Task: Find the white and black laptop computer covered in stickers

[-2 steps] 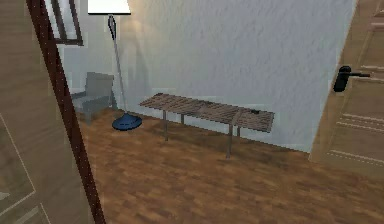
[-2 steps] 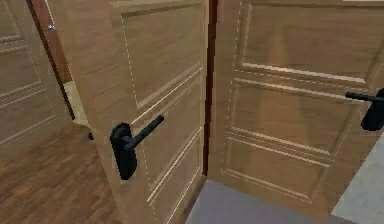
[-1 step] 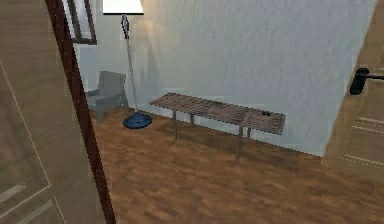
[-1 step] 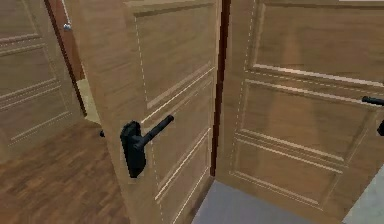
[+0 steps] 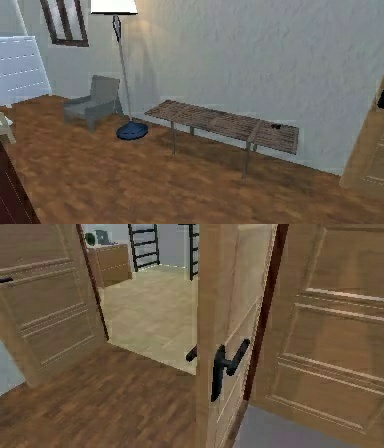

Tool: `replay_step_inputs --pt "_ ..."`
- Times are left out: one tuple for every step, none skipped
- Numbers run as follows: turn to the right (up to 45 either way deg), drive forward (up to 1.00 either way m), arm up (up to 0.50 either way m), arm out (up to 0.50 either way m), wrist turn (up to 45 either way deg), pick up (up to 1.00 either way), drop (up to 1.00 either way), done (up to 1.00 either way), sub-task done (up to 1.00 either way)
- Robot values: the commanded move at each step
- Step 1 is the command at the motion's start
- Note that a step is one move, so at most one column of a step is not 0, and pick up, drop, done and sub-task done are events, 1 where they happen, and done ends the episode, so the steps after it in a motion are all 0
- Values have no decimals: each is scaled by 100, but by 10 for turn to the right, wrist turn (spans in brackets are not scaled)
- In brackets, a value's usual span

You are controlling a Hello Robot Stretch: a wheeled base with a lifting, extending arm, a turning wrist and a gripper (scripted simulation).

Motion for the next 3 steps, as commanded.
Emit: replay_step_inputs --pt "360 0 0 0 0 0 0 0 0" --pt "0 30 0 0 0 0 0 0 0" --pt "30 0 0 0 0 0 0 0 0"
